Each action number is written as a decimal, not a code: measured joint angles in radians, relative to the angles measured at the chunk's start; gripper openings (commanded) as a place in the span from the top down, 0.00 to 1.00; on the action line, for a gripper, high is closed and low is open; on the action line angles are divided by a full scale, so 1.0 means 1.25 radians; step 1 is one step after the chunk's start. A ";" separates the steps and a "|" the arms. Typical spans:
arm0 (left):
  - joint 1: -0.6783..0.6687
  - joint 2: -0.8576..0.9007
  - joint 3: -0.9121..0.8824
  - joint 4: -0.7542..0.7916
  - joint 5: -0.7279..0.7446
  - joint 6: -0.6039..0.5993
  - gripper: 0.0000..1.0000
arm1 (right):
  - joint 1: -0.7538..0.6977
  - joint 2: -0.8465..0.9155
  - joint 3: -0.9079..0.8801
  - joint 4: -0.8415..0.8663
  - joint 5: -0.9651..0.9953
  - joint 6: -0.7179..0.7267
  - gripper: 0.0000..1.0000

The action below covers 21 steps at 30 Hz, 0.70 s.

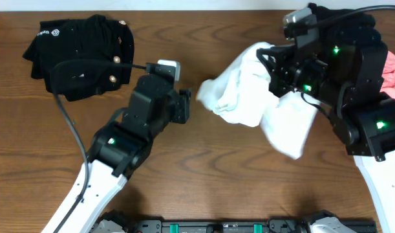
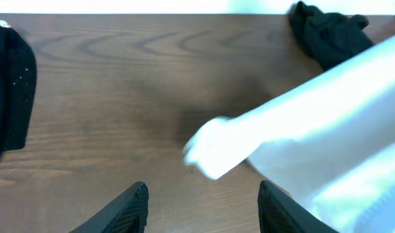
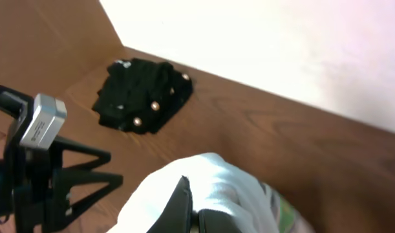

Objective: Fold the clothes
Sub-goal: 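Lift the t-shirt with the right gripper toward the left gripper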

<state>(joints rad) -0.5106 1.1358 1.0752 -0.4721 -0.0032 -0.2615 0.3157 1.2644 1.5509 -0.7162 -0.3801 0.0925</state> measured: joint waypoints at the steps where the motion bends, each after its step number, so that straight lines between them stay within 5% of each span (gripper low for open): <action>1: 0.000 -0.010 0.000 -0.008 0.003 0.000 0.45 | 0.006 0.000 0.001 0.008 0.009 0.000 0.99; 10: 0.000 -0.087 0.000 -0.033 0.171 0.065 0.44 | 0.024 0.011 0.002 0.027 0.045 0.002 0.99; 21: -0.007 0.048 0.000 0.023 0.277 0.154 0.44 | 0.043 0.032 0.003 0.028 0.015 0.002 0.99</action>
<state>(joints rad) -0.5194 1.1957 1.0752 -0.4431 0.3431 -0.0685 0.3691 1.3048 1.5543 -0.6815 -0.3618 0.0952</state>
